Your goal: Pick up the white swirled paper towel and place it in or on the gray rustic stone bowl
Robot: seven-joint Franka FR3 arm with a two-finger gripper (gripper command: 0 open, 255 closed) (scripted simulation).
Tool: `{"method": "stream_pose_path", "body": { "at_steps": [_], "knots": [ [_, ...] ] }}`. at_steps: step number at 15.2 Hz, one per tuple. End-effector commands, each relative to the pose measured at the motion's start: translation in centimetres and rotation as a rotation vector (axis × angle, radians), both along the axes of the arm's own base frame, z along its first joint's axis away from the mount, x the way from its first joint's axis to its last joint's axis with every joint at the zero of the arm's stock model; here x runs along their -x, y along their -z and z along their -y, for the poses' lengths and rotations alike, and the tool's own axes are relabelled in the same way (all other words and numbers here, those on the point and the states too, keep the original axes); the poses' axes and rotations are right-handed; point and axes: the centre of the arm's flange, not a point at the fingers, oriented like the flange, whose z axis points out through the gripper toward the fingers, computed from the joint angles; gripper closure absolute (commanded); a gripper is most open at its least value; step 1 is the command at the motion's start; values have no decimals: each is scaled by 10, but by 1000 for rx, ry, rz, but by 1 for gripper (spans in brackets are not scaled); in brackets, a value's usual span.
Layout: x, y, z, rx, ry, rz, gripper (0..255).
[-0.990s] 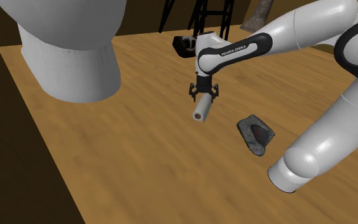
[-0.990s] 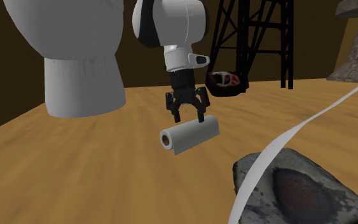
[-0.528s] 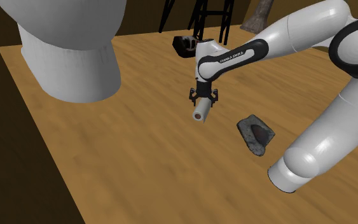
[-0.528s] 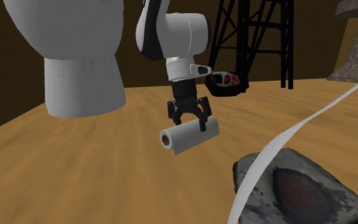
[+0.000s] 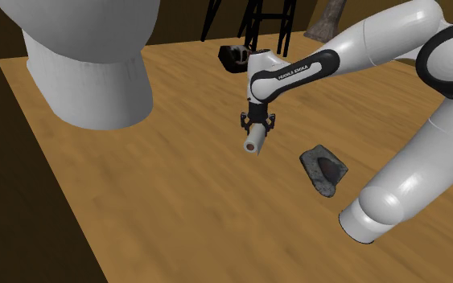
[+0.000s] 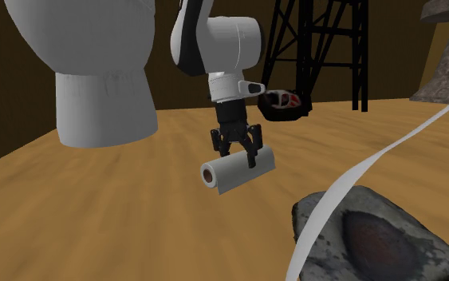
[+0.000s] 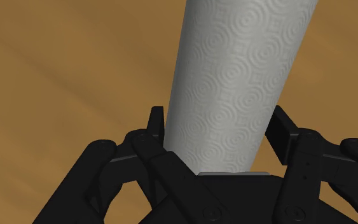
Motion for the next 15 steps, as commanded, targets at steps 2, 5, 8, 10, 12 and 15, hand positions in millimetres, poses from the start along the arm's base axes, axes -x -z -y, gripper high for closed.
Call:
{"method": "stream_pose_path", "body": {
  "at_steps": [2, 5, 8, 10, 12, 15],
  "knots": [
    [0, 0, 0, 0, -1, -1, 255],
    [0, 1, 0, 0, -1, -1, 255],
    [0, -5, 0, 0, -1, -1, 255],
    [0, -15, 0, 0, -1, -1, 255],
    [0, -26, 0, 0, -1, -1, 255],
    [0, -42, 0, 0, -1, -1, 255]
  ]
}}
